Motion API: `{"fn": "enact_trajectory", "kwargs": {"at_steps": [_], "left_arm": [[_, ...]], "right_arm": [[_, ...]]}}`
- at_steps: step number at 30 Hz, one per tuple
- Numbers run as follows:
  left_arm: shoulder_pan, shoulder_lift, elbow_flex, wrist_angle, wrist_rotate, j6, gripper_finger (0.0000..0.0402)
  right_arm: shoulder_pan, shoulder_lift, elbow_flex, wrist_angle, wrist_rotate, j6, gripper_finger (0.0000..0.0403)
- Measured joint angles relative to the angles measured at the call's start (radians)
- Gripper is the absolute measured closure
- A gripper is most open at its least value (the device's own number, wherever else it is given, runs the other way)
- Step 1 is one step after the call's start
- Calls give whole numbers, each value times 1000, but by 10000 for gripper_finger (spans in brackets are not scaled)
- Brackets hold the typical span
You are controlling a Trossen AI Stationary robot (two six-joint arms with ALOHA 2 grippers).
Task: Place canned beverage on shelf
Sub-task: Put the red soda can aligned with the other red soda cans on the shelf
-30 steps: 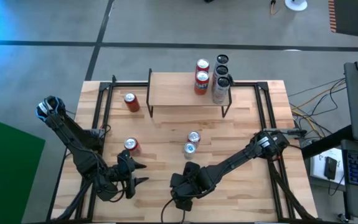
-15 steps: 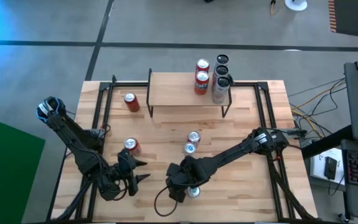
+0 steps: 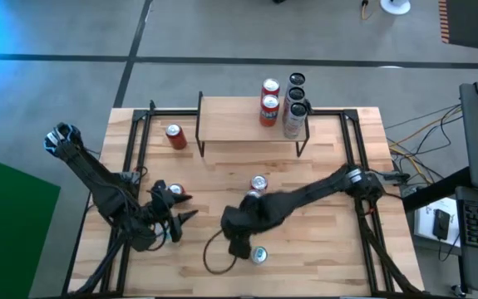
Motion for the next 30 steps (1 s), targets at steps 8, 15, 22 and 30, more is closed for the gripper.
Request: {"fn": "enact_trajectory", "kwargs": {"at_steps": [8, 15, 22, 30], "left_arm": [[245, -101, -6, -51, -7, 114, 180], [517, -103, -6, 220, 220, 474, 185], [689, -97, -2, 499, 520, 682, 166], [748, -82, 15, 513, 747, 730, 79]], "right_arm": [[-175, -171, 51, -166, -33, -216, 108], [-367, -286, 49, -241, -19, -366, 108], [-421, -300, 51, -231, -148, -535, 108], [-429, -303, 68, -153, -198, -613, 108]]}}
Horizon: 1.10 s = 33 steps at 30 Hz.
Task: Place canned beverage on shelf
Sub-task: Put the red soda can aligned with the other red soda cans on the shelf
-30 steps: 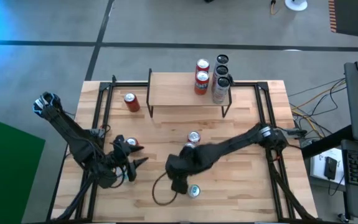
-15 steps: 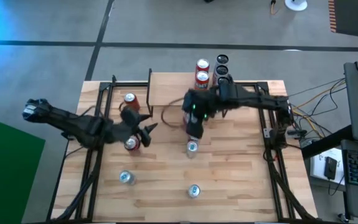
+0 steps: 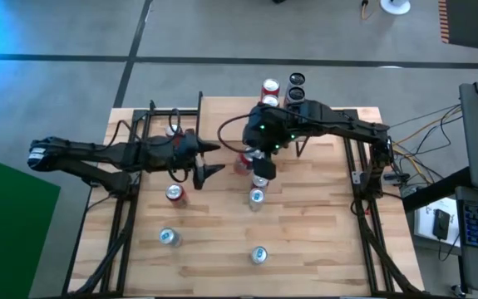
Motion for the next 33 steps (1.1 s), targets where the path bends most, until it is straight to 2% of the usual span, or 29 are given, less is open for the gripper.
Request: {"fn": "enact_trajectory", "kwargs": {"at_steps": [4, 9, 14, 16, 25, 33], "left_arm": [[24, 25, 0, -1, 106, -1, 51], [50, 32, 0, 7, 174, -18, 45], [101, 68, 0, 41, 376, -61, 45], [111, 89, 0, 62, 428, -63, 45], [131, 176, 118, 23, 566, 3, 60], [134, 211, 148, -7, 600, 27, 87]], "right_arm": [[11, 2, 0, 82, -4, 18, 108], [33, 3, 0, 109, -4, -12, 108], [45, 3, 0, 134, -10, -16, 108], [50, 3, 0, 133, -16, -21, 108], [71, 4, 0, 148, -20, -32, 108], [81, 4, 0, 139, -38, -26, 109]]}}
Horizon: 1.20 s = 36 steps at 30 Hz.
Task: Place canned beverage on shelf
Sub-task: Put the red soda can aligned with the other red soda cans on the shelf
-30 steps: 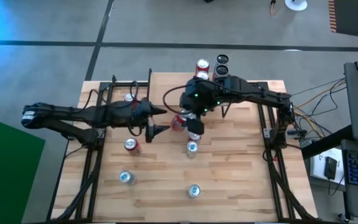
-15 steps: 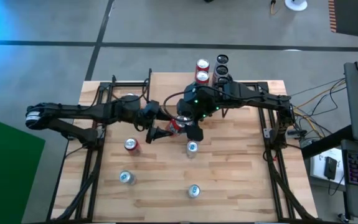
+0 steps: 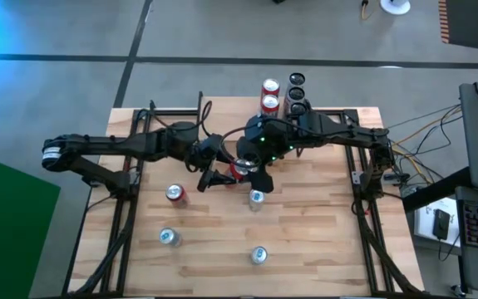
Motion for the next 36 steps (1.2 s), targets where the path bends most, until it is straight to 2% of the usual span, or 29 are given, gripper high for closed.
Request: {"fn": "enact_trajectory", "kwargs": {"at_steps": [15, 27, 36], "left_arm": [[-13, -22, 0, -8, -2, -8, 90], [-17, -27, 54, -47, -4, 39, 92], [-17, -7, 67, -53, 24, 53, 134]], "right_arm": [[3, -1, 0, 16, -4, -1, 109], [4, -34, 0, 32, -2, -14, 109], [4, -36, 1, 30, -10, -9, 100]]}}
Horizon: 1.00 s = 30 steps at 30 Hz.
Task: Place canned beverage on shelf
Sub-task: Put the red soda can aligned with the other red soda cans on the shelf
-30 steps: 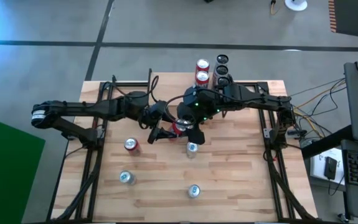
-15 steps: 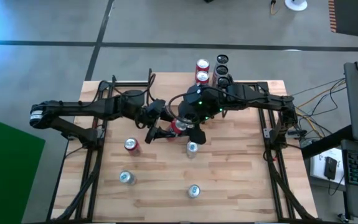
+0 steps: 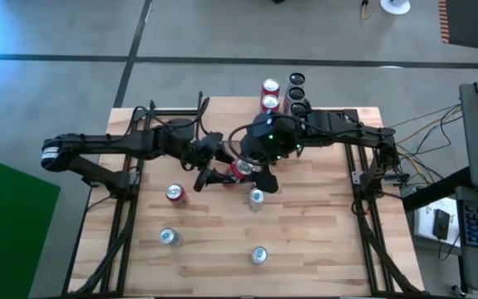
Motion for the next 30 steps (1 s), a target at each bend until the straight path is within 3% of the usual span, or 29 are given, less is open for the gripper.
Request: {"fn": "enact_trajectory", "kwargs": {"at_steps": [3, 8, 11, 24, 30], "left_arm": [[0, 21, 3, 14, -4, -16, 116], [-1, 58, 4, 53, -8, -67, 33], [1, 66, 1, 46, 7, -90, 11], [21, 54, 70, -70, 14, 1, 96], [22, 55, 118, -147, -73, 82, 114]], "right_arm": [[0, 0, 0, -12, -5, 2, 99], [-1, 3, -1, 43, 34, -7, 98], [-2, 4, 0, 43, 56, -11, 98], [-1, 3, 0, 28, 44, -13, 97], [-3, 0, 2, 18, 92, -10, 78]]}}
